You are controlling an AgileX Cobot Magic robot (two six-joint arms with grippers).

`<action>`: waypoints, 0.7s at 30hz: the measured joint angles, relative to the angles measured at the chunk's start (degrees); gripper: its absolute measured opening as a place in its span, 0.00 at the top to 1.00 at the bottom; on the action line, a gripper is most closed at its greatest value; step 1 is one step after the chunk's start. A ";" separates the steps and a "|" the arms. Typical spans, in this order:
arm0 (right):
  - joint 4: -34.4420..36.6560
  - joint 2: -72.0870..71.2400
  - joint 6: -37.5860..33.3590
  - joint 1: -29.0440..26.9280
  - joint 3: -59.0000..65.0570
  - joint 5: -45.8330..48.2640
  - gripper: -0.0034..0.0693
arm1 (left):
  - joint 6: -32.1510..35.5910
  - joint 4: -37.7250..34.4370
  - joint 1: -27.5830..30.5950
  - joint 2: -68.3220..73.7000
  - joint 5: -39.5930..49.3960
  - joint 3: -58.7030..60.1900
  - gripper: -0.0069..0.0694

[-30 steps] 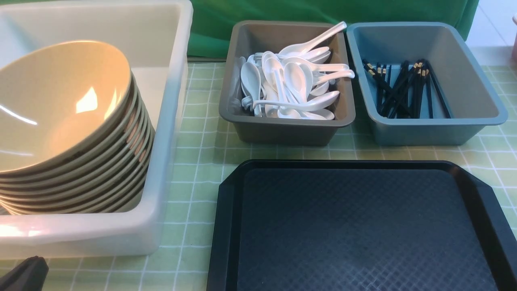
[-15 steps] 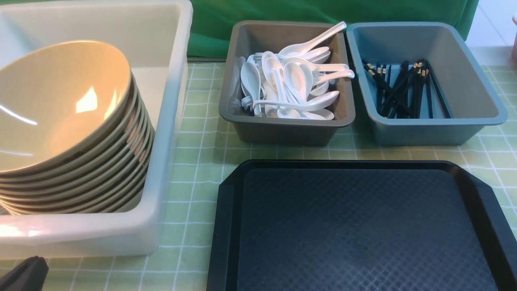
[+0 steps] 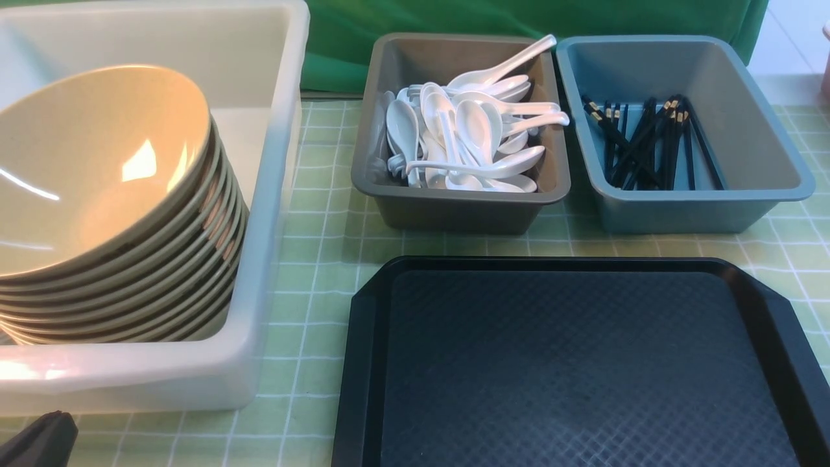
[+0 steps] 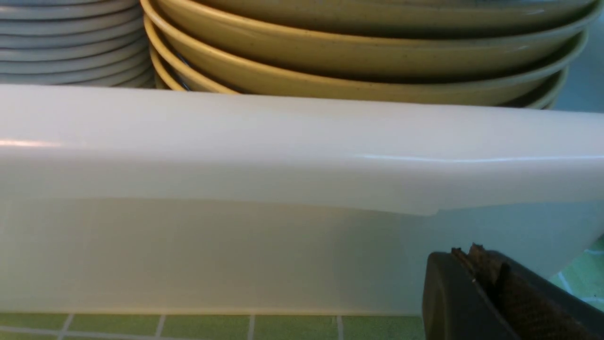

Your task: On green table put chopsticks spoon bowls plates into blue grey white boxes.

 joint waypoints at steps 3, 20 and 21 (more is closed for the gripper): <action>4.37 0.00 0.38 -2.87 4.69 -0.27 0.80 | 0.00 0.00 0.00 0.00 0.00 0.00 0.91; 5.59 0.00 6.05 -11.59 8.02 -6.63 0.77 | 0.07 -0.16 0.00 0.00 -0.07 0.00 0.91; 5.61 0.00 5.98 -11.59 8.02 -6.63 0.77 | 0.07 -0.16 0.00 0.00 -0.07 0.00 0.91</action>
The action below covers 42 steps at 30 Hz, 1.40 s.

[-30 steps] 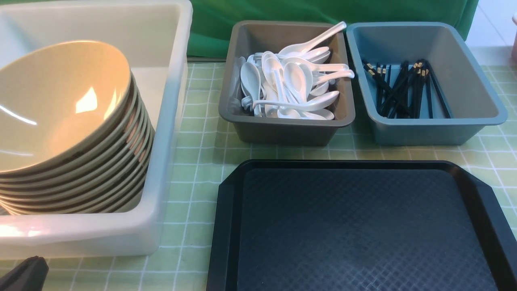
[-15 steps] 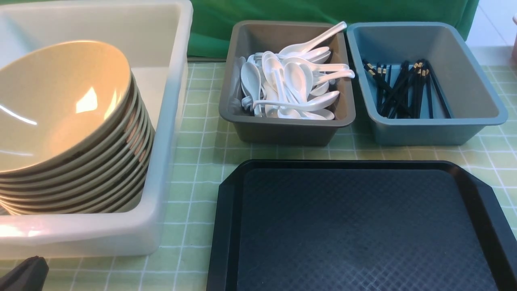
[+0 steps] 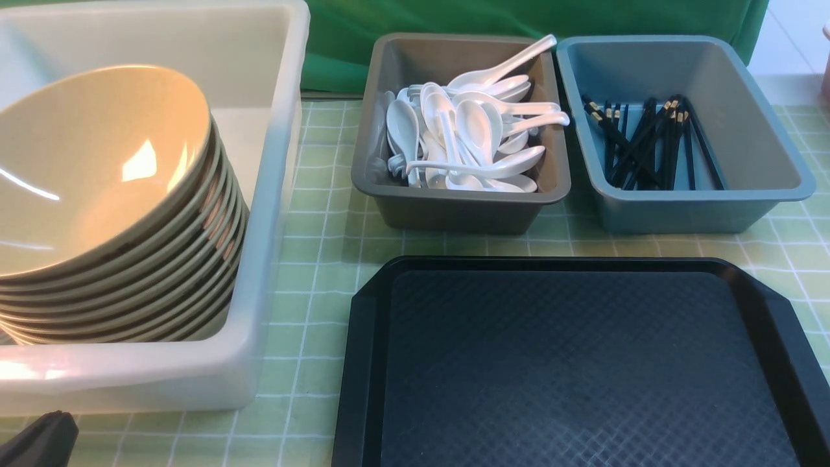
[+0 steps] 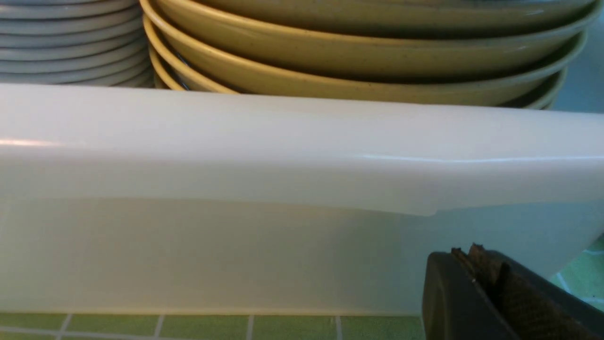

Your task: On green table put chopsticks spoon bowls plates into blue grey white boxes.

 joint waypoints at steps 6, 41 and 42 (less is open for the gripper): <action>0.00 0.00 -0.53 0.00 0.00 0.00 0.77 | 0.00 0.00 0.00 0.00 0.00 0.00 0.91; 0.00 0.00 -0.53 0.00 0.00 0.00 0.74 | 0.00 0.00 0.00 0.00 0.00 0.00 0.91; 0.00 0.00 -0.53 0.00 0.00 0.00 0.74 | 0.00 0.00 0.00 0.00 0.00 0.00 0.91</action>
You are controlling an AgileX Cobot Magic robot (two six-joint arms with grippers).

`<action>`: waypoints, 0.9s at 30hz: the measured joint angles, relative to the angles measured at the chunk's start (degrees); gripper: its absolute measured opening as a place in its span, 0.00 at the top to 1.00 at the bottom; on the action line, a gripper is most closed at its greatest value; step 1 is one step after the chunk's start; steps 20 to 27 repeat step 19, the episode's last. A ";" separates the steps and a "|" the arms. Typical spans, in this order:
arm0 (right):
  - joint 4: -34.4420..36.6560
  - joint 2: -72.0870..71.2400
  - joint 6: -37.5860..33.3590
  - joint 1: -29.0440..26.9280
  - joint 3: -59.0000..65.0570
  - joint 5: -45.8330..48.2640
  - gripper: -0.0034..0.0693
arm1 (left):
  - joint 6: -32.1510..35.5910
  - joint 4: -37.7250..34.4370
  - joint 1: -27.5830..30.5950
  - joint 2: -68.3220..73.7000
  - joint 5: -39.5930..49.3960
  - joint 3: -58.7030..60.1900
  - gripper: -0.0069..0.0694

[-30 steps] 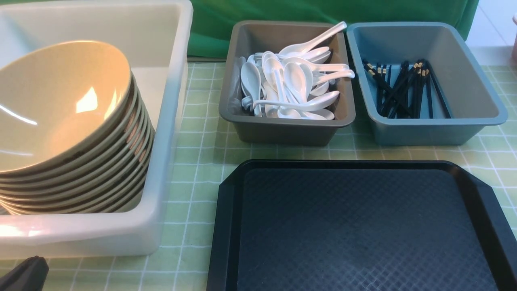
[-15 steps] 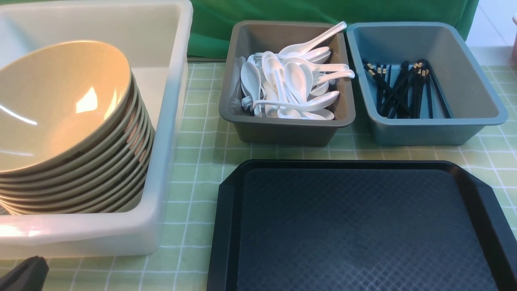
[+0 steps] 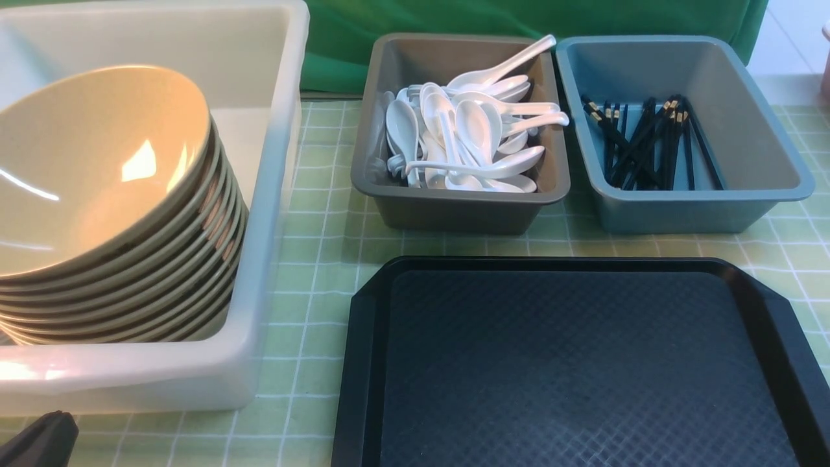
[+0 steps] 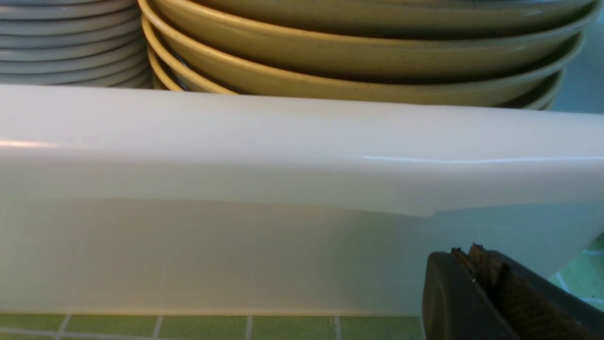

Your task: On green table put chopsticks spoon bowls plates into blue grey white boxes.

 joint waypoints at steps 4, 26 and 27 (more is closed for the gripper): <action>0.00 0.00 0.00 0.00 0.00 0.00 0.73 | 0.00 0.00 0.00 0.00 0.00 0.00 0.91; 0.00 0.00 0.00 0.00 0.00 0.00 0.72 | -0.10 0.00 0.00 0.00 0.00 0.00 0.91; 0.00 0.00 0.00 0.00 0.00 0.00 0.72 | -0.10 0.00 0.00 0.00 0.00 0.00 0.91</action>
